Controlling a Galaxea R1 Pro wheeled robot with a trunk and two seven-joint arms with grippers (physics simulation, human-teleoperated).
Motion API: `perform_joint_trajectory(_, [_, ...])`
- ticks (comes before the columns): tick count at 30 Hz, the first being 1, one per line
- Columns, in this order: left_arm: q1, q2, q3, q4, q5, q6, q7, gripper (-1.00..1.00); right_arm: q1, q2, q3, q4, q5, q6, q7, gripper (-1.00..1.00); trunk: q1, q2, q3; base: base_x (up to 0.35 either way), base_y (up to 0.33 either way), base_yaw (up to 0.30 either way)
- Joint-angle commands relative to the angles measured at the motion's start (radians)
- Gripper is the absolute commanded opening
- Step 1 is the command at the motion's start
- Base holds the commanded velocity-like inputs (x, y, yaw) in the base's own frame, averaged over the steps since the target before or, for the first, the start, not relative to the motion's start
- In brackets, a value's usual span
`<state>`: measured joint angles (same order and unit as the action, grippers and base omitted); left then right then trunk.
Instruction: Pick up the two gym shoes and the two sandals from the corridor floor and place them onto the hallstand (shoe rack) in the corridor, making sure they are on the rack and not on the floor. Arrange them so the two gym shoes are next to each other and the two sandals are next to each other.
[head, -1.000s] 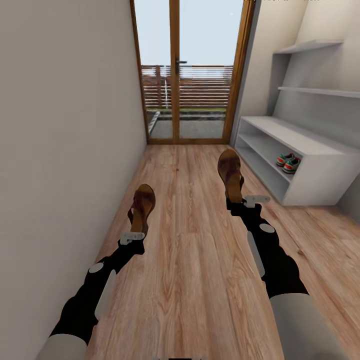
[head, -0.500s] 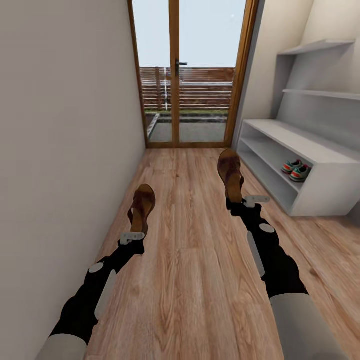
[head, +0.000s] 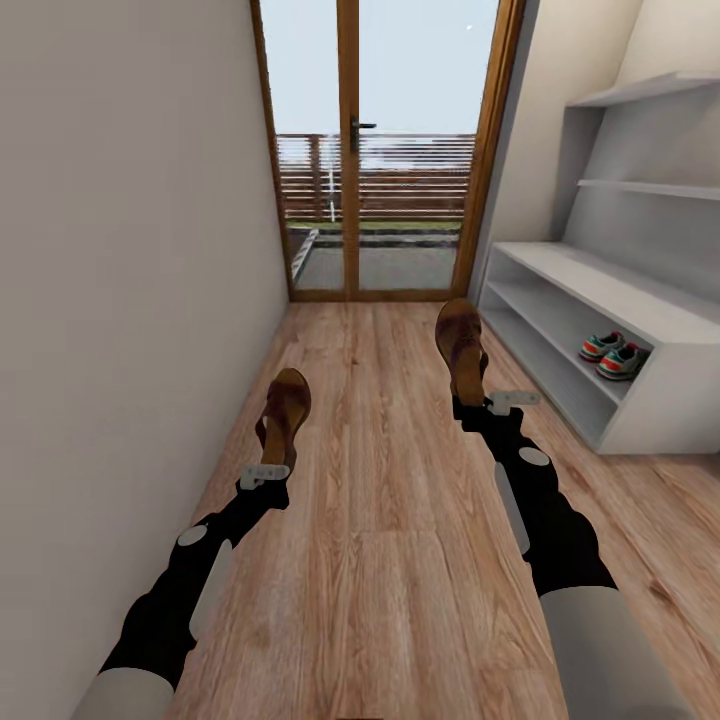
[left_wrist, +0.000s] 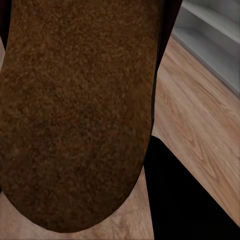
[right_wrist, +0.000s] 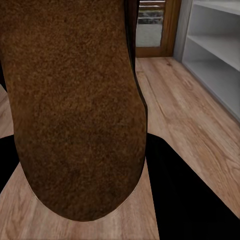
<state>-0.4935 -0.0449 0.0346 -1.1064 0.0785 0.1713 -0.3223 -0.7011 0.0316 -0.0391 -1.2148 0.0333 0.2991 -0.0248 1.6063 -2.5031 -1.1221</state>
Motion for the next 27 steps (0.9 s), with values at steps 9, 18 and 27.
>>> perform_joint_trajectory(9, [0.0,-0.001,0.004,-0.002,0.009,0.01,-0.009,-1.0,0.0,0.001,-0.001,-0.003,0.002,0.006,-0.001,-1.0,0.0,0.0,-0.001,0.348,0.0,0.0])
perform_joint_trajectory(18, [0.0,-0.001,0.004,-0.001,0.009,0.01,-0.009,-1.0,0.0,0.001,-0.003,-0.004,0.001,0.006,-0.002,-1.0,0.0,0.0,-0.001,0.348,0.0,0.0])
perform_joint_trajectory(27, [0.0,-0.001,0.004,-0.002,0.009,0.01,-0.009,-1.0,0.0,0.001,-0.004,-0.005,0.0,0.006,-0.003,-1.0,0.0,0.0,-0.001,0.348,0.0,0.0])
